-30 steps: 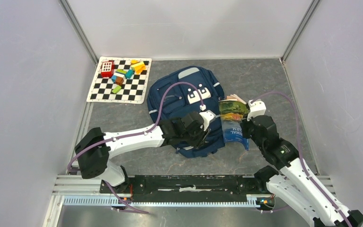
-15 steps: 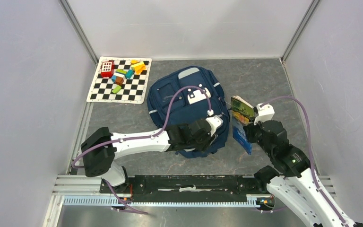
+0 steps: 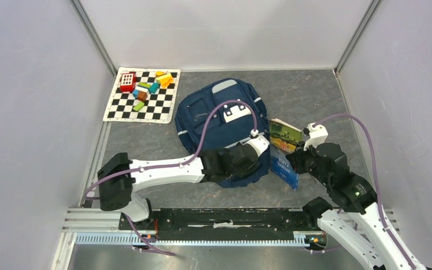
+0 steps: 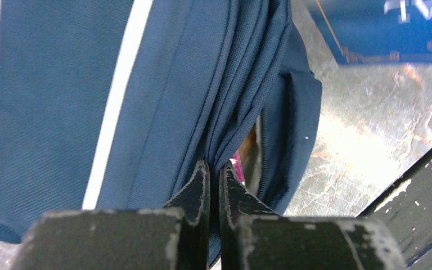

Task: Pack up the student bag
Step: Place the book in the student bag.

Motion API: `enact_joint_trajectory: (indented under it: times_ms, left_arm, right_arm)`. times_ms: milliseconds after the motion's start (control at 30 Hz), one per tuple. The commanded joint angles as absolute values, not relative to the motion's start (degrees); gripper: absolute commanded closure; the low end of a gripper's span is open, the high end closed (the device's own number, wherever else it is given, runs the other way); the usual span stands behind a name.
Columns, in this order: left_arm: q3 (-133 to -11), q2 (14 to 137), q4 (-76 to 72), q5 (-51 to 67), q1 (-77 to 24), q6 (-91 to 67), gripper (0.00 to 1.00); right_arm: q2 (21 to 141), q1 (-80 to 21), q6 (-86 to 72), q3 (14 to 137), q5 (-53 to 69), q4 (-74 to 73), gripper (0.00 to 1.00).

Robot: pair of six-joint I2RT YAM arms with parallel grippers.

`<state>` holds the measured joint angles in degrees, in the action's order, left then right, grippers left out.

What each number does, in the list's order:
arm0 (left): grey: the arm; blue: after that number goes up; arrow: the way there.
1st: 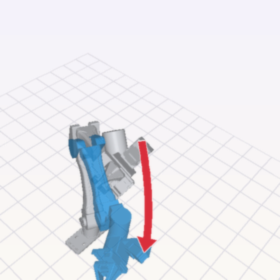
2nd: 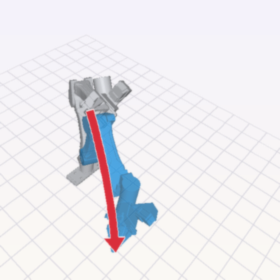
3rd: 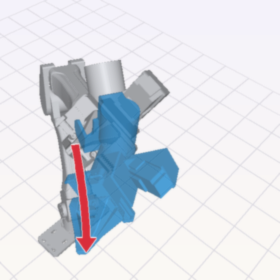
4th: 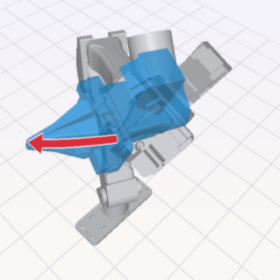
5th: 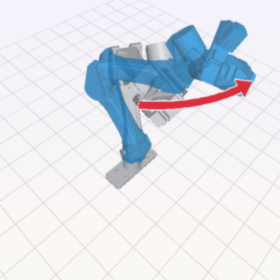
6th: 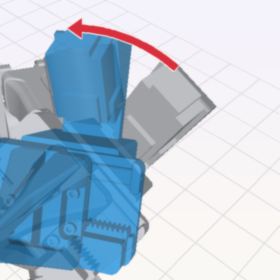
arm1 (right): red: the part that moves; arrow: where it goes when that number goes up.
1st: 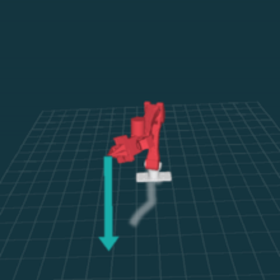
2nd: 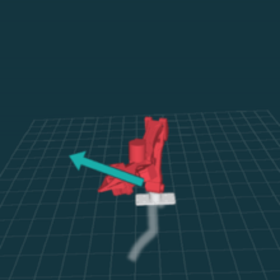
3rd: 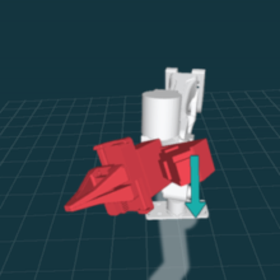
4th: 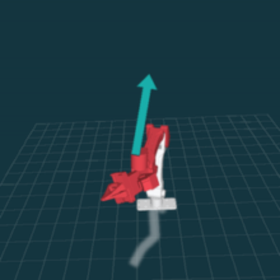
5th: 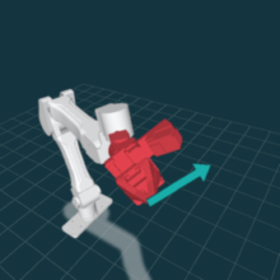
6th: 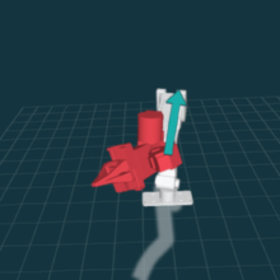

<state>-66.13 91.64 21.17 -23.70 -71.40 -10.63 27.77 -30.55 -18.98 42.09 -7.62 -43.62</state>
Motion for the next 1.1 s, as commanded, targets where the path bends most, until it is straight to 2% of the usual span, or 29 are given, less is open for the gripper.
enact_joint_trajectory:
  times_ms: [0, 233, 533, 800, 1067]
  left_arm:
    - [-72.07, 83.12, 16.63, -34.29, -70.96, -10.39, 0.98]
    - [-76.34, 80.39, 17.98, -35.68, -68.26, -11.05, 0.98]
    - [-75.56, 77.42, 16.17, -34.93, -65.67, -15.41, 0.98]
    - [-71.65, 74.71, 11.81, -29.42, -63.76, -18.05, 0.98]
    - [-64.17, 69.64, 8.56, -23.17, -63.57, -14.91, 0.98]
  right_arm:
    - [27.09, -30.75, -22.48, 49.28, -0.22, -44.61, 1.00]
    - [25.94, -30.74, -27.48, 45.16, 18.52, -44.76, 1.00]
    - [20.68, -30.76, -37.04, 29.32, 31.24, -34.87, 1.00]
    - [18.49, -30.76, -41.79, 19.90, 29.51, -26.70, 1.00]
    - [19.94, -30.74, -56.34, 13.54, 24.84, -5.83, 1.00]
